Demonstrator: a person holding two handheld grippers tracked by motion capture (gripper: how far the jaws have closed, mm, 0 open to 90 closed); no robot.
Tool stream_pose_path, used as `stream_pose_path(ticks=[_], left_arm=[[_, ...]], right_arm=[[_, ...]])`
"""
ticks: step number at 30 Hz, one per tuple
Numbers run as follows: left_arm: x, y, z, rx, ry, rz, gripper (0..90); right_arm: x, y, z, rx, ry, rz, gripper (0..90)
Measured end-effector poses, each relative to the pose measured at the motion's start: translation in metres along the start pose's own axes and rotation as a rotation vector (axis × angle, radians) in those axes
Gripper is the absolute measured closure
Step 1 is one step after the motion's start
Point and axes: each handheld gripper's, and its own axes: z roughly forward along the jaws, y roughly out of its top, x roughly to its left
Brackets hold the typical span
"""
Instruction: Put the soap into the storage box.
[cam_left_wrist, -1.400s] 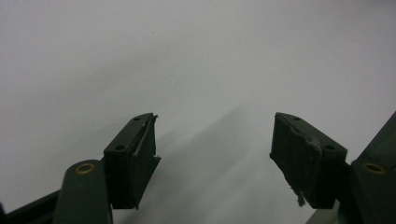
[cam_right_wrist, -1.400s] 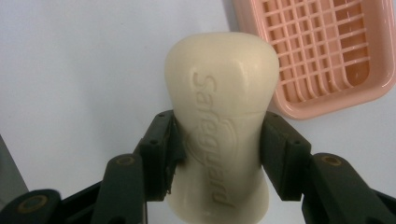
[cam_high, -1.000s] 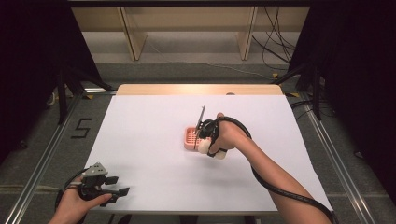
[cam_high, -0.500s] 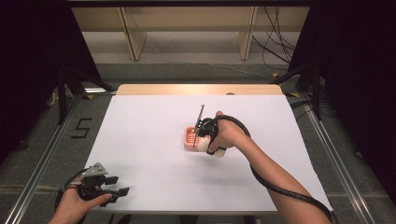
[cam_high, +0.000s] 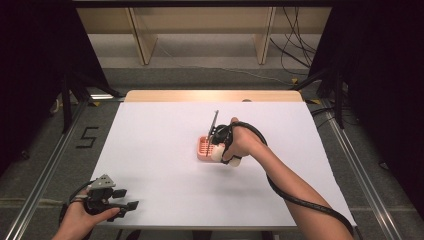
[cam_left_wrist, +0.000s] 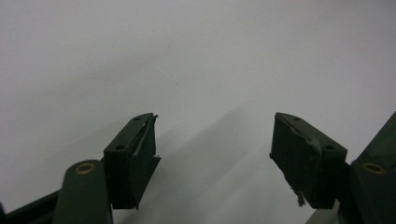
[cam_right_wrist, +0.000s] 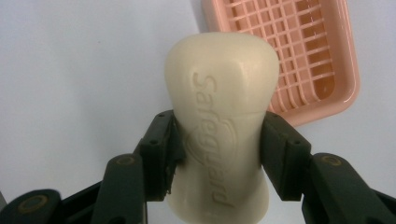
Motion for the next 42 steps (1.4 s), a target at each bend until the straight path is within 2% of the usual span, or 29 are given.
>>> stream_pose_path(ticks=[13,15,16,25,27,35,42], left_arm=[[0.000,0.000,0.000,0.000,-0.001,0.000,30.6],[0.000,0.000,0.000,0.001,-0.002,0.000,30.6],[0.000,0.000,0.000,0.000,-0.001,0.000,30.6],[0.000,0.000,0.000,-0.001,-0.001,-0.002,30.6],[0.000,0.000,0.000,-0.001,-0.002,-0.003,30.6],[0.000,0.000,0.001,-0.005,-0.007,-0.016,30.6],[0.000,0.000,0.000,-0.003,-0.001,-0.005,30.6]], right_arm=[[-0.006,0.002,0.000,-0.004,-0.010,0.006,50.5],[-0.006,0.002,0.000,0.000,-0.009,0.026,50.5],[-0.007,0.002,0.001,-0.002,-0.008,0.008,50.5],[-0.010,0.004,0.004,-0.013,-0.011,0.019,50.5],[-0.012,0.005,0.004,-0.015,-0.021,0.003,50.5],[-0.014,0.005,0.006,-0.022,-0.022,0.016,50.5],[-0.016,0.006,0.008,-0.024,-0.021,0.029,50.5]])
